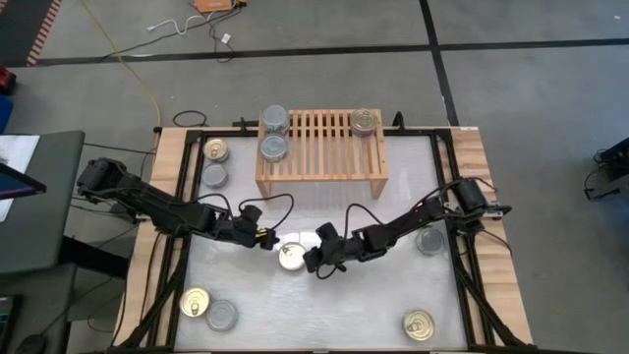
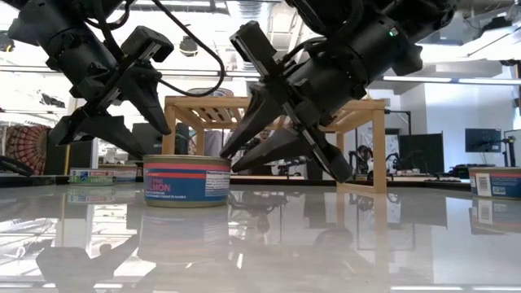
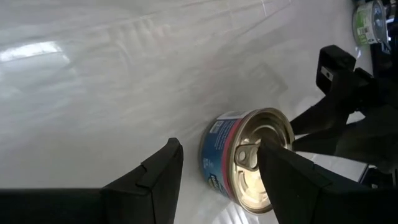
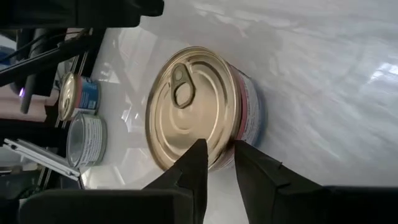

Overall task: Stack canned seafood by type on shelf
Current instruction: Stack the blue tuna can on top of the blue tuna can on the shelf

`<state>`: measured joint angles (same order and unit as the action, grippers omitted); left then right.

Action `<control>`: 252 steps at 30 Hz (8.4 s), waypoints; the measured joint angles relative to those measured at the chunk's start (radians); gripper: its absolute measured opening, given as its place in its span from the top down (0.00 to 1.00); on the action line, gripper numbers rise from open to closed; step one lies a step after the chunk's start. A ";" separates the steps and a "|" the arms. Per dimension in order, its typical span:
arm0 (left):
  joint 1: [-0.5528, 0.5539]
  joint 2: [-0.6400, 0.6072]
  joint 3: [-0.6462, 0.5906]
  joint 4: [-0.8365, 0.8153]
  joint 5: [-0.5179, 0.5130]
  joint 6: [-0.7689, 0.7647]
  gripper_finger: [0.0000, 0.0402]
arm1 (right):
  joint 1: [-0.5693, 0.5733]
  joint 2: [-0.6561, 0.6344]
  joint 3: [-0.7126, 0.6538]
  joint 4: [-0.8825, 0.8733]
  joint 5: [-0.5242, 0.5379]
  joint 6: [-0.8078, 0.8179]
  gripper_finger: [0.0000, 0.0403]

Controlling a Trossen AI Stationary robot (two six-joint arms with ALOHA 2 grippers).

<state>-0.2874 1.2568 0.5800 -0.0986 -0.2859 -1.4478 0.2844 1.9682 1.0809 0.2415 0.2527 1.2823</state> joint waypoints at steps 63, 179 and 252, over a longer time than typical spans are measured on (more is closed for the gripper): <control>-0.148 0.045 0.000 0.017 -0.111 -0.188 0.51 | -0.013 0.000 0.013 -0.024 -0.001 0.024 0.74; -0.180 0.119 0.000 0.219 -0.182 -0.170 0.51 | -0.043 0.000 0.014 -0.074 -0.028 -0.060 0.94; -0.202 0.354 0.000 0.558 -0.183 -0.473 0.25 | -0.060 0.000 0.013 -0.070 -0.046 -0.103 0.93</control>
<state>-0.4892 1.6108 0.5804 0.4595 -0.4684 -1.9209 0.2241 1.9682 1.0939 0.1716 0.2066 1.1790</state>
